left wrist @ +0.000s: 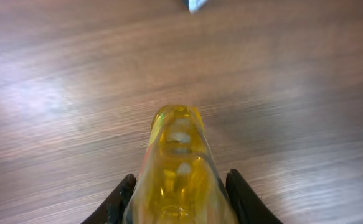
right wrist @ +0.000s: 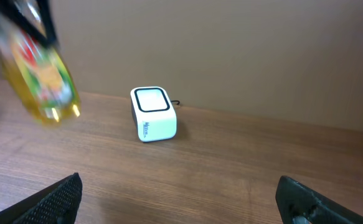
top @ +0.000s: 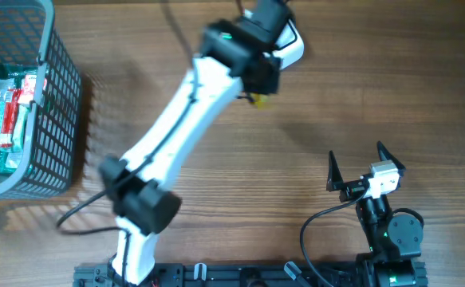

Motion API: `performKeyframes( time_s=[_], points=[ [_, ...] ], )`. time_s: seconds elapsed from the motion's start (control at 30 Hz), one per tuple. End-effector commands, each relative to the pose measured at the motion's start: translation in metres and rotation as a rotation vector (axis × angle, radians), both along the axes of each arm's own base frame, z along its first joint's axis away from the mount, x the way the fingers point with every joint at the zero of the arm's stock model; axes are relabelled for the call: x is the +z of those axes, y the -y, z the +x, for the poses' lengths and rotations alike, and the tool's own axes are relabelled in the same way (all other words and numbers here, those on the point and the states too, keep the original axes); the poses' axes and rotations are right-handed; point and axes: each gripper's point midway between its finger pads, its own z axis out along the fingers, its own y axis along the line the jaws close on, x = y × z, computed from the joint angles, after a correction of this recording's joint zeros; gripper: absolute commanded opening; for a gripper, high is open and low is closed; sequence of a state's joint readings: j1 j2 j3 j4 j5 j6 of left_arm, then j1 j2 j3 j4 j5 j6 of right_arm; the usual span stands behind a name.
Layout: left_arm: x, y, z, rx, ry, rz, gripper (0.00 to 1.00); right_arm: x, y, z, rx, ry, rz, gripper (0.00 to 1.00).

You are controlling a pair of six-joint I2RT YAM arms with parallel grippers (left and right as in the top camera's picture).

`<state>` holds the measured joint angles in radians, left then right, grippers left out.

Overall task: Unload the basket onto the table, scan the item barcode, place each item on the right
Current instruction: 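Carry the yellow bottle with the left gripper under the white scanner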

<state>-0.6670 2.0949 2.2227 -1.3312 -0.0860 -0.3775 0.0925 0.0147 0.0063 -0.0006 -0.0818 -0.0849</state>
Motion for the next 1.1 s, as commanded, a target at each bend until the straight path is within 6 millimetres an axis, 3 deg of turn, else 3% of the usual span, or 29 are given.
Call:
performKeyframes(
  time_s=[0.0, 0.33, 0.67, 0.87, 1.03, 1.07],
  points=[
    [-0.020, 0.002, 0.012, 0.088, 0.020, 0.049, 0.20, 0.002, 0.001, 0.000, -0.005, 0.011, -0.013, 1.00],
    [-0.058, 0.023, 0.018, 0.088, -0.011, 0.044, 0.22, 0.002, 0.001, 0.000, -0.005, 0.011, -0.012, 1.00],
    [-0.099, 0.060, -0.016, 0.007, -0.042, 0.056, 0.25, 0.002, 0.001, 0.000, -0.005, 0.011, -0.012, 1.00],
    [-0.116, 0.063, -0.031, -0.019, -0.061, 0.093, 0.27, 0.002, 0.001, 0.000, -0.005, 0.011, -0.013, 1.00],
    [-0.126, 0.066, -0.041, -0.038, -0.087, 0.096, 0.35, 0.002, 0.001, 0.000, -0.005, 0.011, -0.013, 1.00],
    [-0.126, 0.066, -0.041, -0.039, -0.088, 0.095, 0.42, 0.002, 0.001, 0.000, -0.005, 0.011, -0.013, 1.00]
  ],
)
